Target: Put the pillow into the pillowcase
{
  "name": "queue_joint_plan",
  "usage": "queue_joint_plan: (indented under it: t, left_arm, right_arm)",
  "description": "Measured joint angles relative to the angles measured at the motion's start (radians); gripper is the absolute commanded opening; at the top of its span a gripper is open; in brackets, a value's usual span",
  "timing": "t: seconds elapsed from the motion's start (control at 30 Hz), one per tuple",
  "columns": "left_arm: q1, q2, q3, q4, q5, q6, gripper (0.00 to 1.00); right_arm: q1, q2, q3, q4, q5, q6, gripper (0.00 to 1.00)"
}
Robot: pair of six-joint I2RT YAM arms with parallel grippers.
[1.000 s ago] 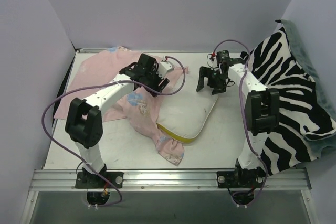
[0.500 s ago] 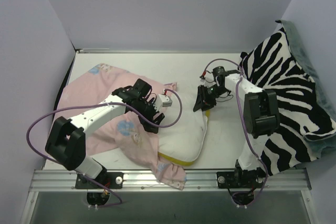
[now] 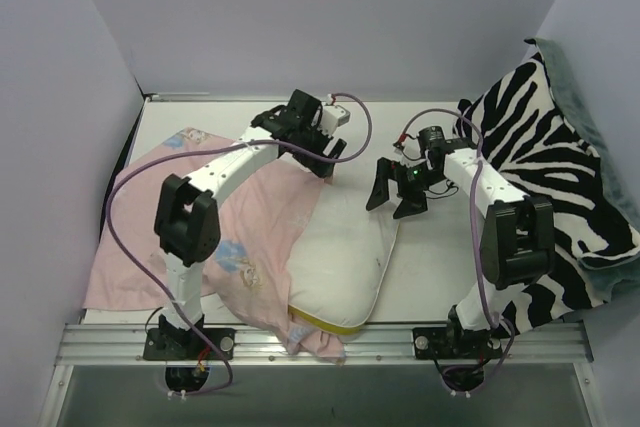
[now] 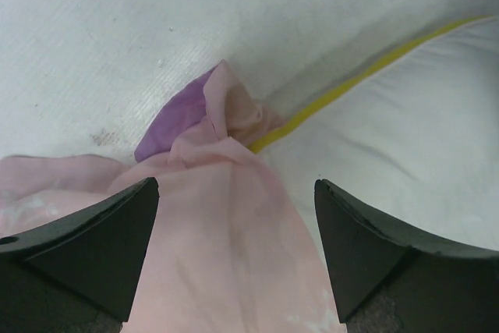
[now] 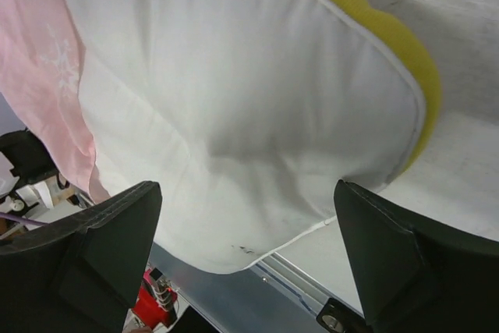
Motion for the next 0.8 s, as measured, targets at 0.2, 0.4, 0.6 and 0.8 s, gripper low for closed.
queue_joint_plan:
  t: [0.2, 0.4, 0.6, 0.8]
  left_arm:
    - [0.0, 0.211, 0.063, -0.03, -0.057, -0.027, 0.83]
    - [0.001, 0.283, 0.095, -0.056, -0.063, -0.059, 0.44]
    - [0.019, 0.28, 0.128, -0.018, 0.159, -0.152, 0.32]
    - [-0.003, 0.241, 0.082, 0.106, 0.364, -0.321, 0.01]
  right_arm:
    - [-0.01, 0.034, -0.011, 0.017, 0.029, 0.034, 0.94]
    - [-0.01, 0.119, -0.042, 0.067, -0.012, 0.076, 0.37]
    - [0.003, 0.147, -0.029, 0.089, -0.09, 0.128, 0.0]
    - [0.052, 0.152, 0.0, 0.14, -0.136, 0.147, 0.0]
